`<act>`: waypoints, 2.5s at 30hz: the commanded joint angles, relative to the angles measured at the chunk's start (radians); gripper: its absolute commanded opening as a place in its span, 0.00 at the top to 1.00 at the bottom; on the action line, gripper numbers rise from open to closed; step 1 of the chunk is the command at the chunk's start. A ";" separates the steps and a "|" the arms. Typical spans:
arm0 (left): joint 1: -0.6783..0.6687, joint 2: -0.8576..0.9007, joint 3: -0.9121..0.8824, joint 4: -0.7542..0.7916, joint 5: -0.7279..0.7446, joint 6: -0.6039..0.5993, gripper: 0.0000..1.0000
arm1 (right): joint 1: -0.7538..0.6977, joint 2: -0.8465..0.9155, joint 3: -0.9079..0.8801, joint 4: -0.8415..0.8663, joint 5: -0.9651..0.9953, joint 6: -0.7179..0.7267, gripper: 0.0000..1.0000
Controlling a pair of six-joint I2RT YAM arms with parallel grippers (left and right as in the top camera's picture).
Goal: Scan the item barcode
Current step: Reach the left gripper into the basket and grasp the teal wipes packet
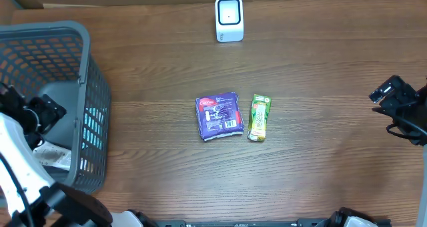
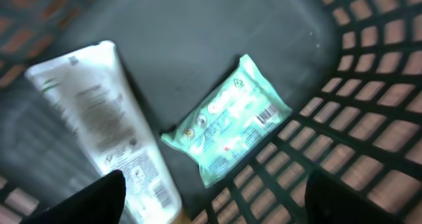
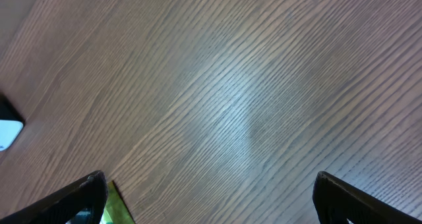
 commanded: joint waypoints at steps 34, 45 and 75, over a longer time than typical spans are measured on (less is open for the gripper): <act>-0.126 0.296 -0.212 0.270 -0.495 0.080 0.39 | -0.003 -0.001 0.016 0.006 0.006 0.004 0.00; -0.145 0.296 -0.208 0.315 -0.425 0.168 0.23 | -0.003 -0.001 0.016 0.006 0.006 0.004 0.00; -0.150 0.290 -0.131 0.275 -0.084 0.393 0.21 | -0.003 -0.001 0.016 0.006 0.006 0.004 0.00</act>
